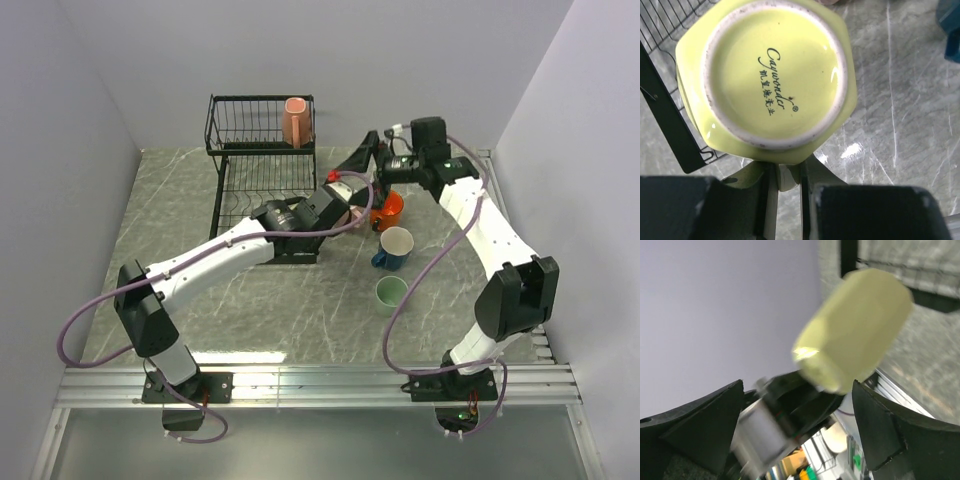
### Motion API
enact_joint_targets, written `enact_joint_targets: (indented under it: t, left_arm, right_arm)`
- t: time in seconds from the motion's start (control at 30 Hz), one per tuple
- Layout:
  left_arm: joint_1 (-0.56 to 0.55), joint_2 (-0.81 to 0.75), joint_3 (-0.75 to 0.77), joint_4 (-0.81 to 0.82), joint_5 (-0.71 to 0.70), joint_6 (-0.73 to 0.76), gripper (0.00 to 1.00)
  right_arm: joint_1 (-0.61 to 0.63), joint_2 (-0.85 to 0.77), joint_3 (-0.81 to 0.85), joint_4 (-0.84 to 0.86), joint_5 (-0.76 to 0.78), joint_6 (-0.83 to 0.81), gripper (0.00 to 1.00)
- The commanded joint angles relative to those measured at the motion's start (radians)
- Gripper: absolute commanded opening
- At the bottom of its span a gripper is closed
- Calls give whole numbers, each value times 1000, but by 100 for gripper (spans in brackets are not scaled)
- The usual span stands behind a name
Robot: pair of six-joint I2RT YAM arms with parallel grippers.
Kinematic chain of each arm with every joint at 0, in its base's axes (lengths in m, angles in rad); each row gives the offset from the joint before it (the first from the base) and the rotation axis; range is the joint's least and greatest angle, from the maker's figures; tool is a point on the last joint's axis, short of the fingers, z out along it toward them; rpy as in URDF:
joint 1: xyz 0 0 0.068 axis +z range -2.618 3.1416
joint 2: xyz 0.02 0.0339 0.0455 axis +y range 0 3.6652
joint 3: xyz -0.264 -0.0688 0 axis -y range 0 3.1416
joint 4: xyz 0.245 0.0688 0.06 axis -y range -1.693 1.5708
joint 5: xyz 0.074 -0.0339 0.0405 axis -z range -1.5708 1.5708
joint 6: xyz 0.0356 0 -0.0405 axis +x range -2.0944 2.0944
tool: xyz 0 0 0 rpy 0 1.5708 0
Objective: Load the cups into the dish rack
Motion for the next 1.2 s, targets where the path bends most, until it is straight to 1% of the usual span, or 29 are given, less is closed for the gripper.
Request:
enact_joint_targets:
  t: [0.0,0.13,0.3,0.4,0.43,0.47,0.5,0.53,0.6,0.63,0.73,0.8,0.83,0.87,0.93,0.97,1.03,1.13,1.17]
  left_arm:
    - [19,-22,37,55,24,-54,0]
    - [27,-18,43,47,44,-80,0]
    - [54,-27,164,0,44,-109,0]
    - [149,-48,221,-20,113,-114,0]
    - [210,-62,233,-11,134,-112,0]
    - [241,-64,264,-11,172,-111,0]
    - [270,-64,285,-13,188,-106,1]
    - [327,-57,305,-14,197,-105,0]
    - [384,-56,336,13,239,-120,0]
    - [436,-41,350,17,246,-129,0]
    - [490,22,449,23,207,-143,0]
    - [505,51,537,71,188,-125,0]
    - [522,96,575,81,188,-117,0]
    - [531,125,676,86,194,-108,0]
    - [551,209,777,93,213,-94,0]
    - [559,226,825,107,219,-88,0]
    - [574,254,822,171,210,-65,0]
    - [591,259,740,272,207,-31,0]
    - [596,263,702,344,222,-20,0]
  right_arm:
    - [-27,15,97,126,-115,60,96]
    - [-71,55,147,160,-120,86,96]
    - [-101,66,164,140,-109,63,98]
    - [-107,41,129,111,-92,32,98]
    - [-107,34,119,96,-89,23,98]
    - [-107,19,97,83,-80,12,98]
    - [-108,9,89,73,-74,-7,98]
    - [-107,2,80,45,-63,-21,98]
    - [-104,-31,56,14,-32,-61,97]
    - [-99,-43,45,-18,-21,-76,97]
    - [-76,-95,-3,-79,21,-133,96]
    - [-41,-143,-41,-104,48,-170,95]
    - [-27,-159,-59,-115,63,-178,95]
    - [-16,-191,-97,-113,66,-181,95]
    - [13,-219,-145,-93,59,-178,95]
    - [19,-241,-189,-86,55,-178,95]
    - [24,-261,-231,-75,52,-178,95]
    - [19,-307,-300,-78,52,-181,95]
    - [16,-339,-332,-78,60,-184,95]
